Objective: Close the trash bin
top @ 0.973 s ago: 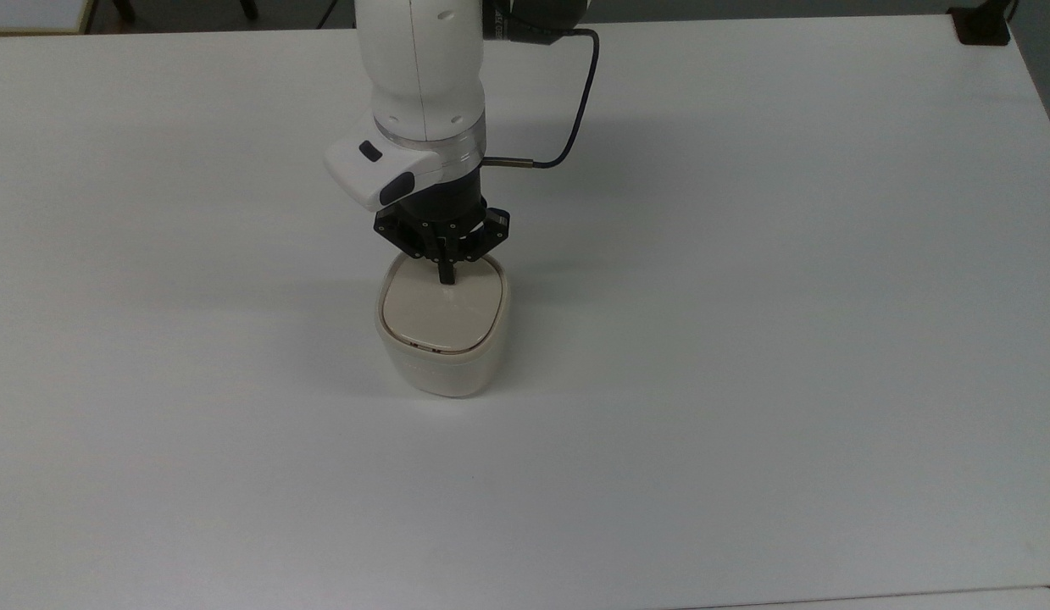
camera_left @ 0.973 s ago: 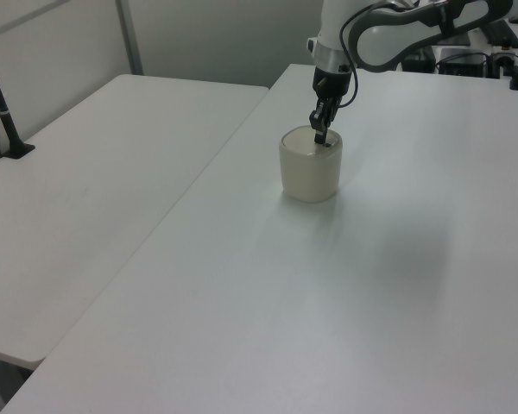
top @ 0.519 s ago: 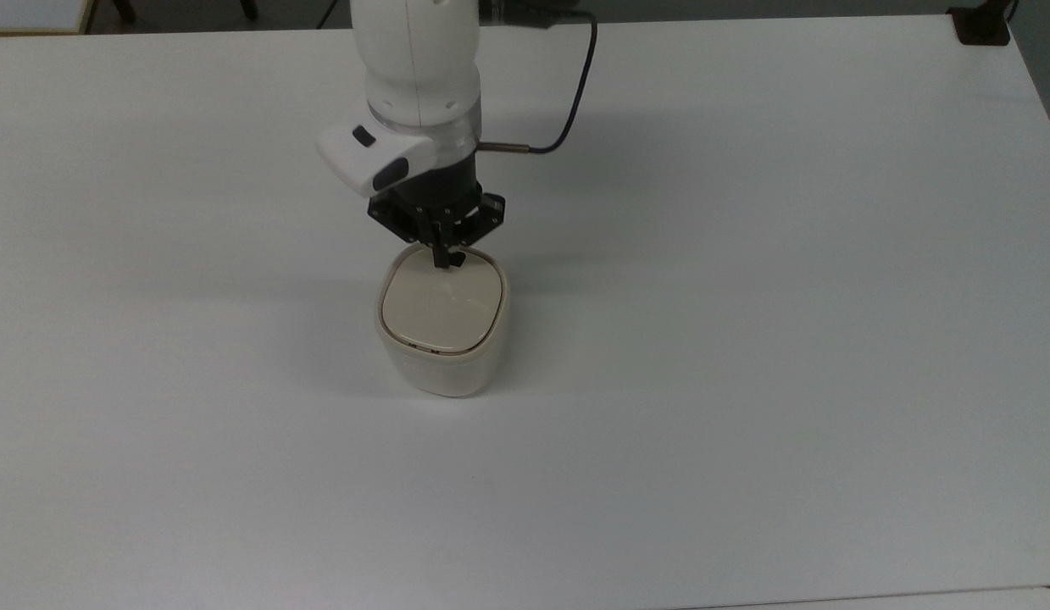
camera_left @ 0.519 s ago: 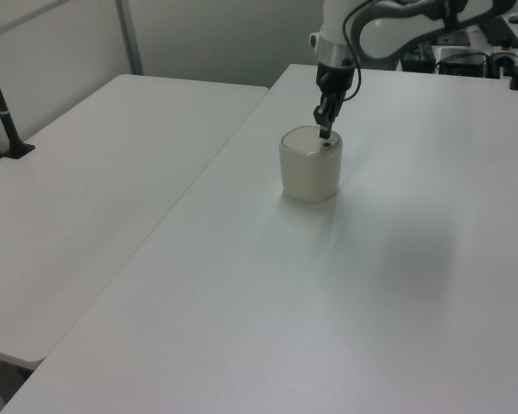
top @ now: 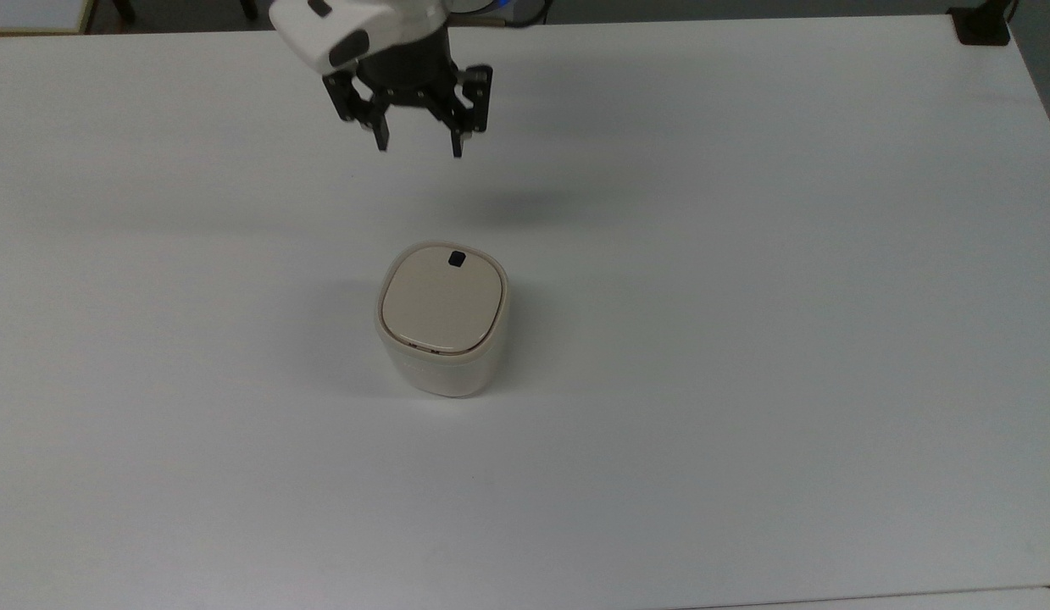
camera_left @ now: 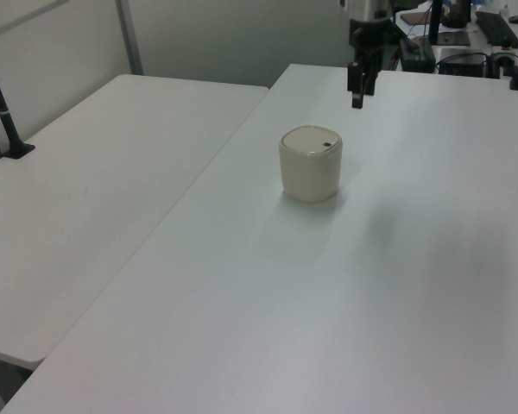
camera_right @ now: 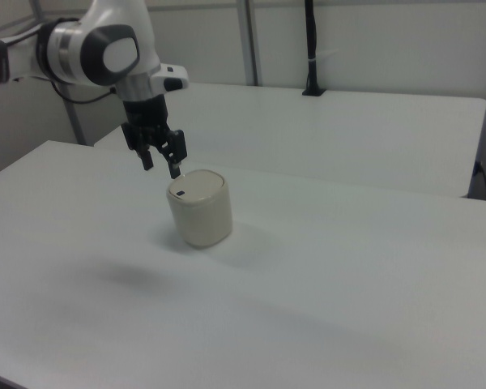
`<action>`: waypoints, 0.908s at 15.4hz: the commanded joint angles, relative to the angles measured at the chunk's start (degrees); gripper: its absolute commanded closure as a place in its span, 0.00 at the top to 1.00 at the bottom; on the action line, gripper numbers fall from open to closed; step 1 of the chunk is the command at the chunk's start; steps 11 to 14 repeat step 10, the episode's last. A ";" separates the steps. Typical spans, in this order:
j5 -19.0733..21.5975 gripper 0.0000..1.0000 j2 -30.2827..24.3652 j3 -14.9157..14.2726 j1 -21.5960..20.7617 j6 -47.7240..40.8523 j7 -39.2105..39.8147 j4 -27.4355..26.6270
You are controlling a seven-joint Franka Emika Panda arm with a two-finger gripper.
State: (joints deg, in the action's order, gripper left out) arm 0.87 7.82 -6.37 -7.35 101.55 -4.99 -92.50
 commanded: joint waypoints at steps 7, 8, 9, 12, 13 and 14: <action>-0.52 1.00 -6.76 -0.22 2.34 -1.01 -0.02 -4.18; -0.61 1.00 -7.29 -0.31 2.61 -1.01 0.07 -4.18; -0.61 1.00 -7.38 -0.31 2.70 -1.01 0.15 -4.09; -0.61 1.00 -7.47 -0.31 2.70 -1.01 0.33 -4.09; -0.61 1.00 -7.47 -0.31 2.70 -1.01 0.33 -4.09; -0.61 1.00 -7.47 -0.31 2.70 -1.01 0.33 -4.09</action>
